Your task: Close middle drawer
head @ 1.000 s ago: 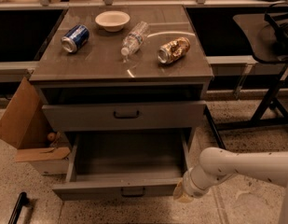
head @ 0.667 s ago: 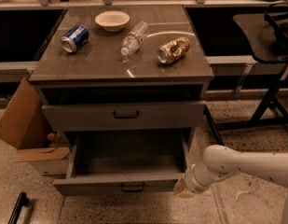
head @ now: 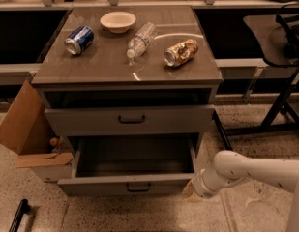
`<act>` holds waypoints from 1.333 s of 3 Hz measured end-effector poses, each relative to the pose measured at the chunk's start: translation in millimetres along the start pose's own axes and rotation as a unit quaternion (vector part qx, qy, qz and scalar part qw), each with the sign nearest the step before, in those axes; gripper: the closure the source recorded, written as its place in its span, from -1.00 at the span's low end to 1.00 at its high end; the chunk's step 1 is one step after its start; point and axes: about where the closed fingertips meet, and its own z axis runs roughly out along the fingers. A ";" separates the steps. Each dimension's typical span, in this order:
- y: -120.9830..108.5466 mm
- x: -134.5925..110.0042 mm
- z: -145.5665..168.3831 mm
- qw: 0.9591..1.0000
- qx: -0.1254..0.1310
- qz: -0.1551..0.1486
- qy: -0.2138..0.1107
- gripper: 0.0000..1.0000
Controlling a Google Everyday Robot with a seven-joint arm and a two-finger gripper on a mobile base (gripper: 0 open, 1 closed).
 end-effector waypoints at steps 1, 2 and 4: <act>-33.6 6.2 3.4 0.999 0.031 0.005 -0.023 1.00; -40.1 7.4 4.3 0.999 0.038 0.006 -0.028 1.00; -107.4 17.7 2.2 0.987 0.114 0.035 -0.105 1.00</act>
Offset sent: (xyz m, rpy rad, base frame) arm 0.1336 -0.0478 -0.0224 0.1802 -0.2698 -0.2408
